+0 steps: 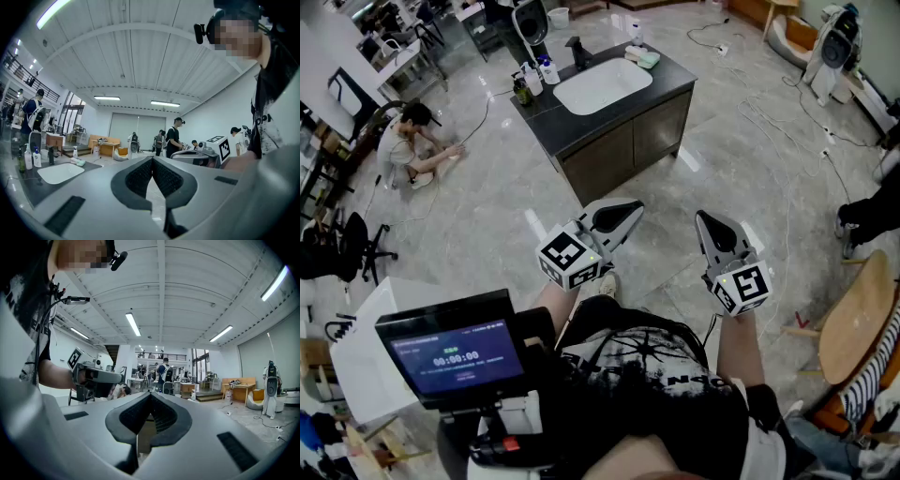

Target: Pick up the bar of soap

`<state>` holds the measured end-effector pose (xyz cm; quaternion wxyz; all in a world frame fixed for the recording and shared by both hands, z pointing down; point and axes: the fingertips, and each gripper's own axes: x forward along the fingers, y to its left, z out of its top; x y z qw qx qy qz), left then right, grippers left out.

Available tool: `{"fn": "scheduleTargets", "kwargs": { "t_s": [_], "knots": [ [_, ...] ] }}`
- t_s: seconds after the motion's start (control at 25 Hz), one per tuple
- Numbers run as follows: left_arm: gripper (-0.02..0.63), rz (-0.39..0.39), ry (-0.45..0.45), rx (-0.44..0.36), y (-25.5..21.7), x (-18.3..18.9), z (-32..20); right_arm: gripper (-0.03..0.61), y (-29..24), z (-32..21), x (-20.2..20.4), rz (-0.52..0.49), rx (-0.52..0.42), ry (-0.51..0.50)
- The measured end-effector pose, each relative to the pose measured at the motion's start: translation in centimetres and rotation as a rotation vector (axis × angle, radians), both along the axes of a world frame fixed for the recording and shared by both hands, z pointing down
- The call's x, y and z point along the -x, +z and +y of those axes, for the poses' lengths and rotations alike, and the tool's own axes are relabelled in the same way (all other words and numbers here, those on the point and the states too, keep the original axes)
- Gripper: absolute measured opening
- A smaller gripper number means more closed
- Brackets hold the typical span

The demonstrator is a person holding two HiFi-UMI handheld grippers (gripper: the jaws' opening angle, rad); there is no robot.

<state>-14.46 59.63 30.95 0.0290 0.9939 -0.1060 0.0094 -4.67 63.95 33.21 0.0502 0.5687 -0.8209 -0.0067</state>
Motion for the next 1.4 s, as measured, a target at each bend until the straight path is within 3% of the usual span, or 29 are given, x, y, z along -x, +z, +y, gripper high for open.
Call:
{"fn": "scheduleTargets", "kwargs": {
  "t_s": [0.24, 0.52, 1.4],
  "knots": [
    [0.011, 0.007, 0.000, 0.008, -0.4, 0.1, 0.0, 0.012, -0.2, 0.0, 0.3, 0.012, 0.000, -0.018],
    [0.011, 0.017, 0.003, 0.030, 0.0, -0.3, -0.6, 0.014, 0.4, -0.2, -0.4, -0.065, 0.003, -0.026],
    [0.011, 0.018, 0.041, 0.020, 0.1, -2.7, -1.1, 0.014, 1.1, -0.1, -1.9, 0.000, -0.008, -0.024]
  ]
}}
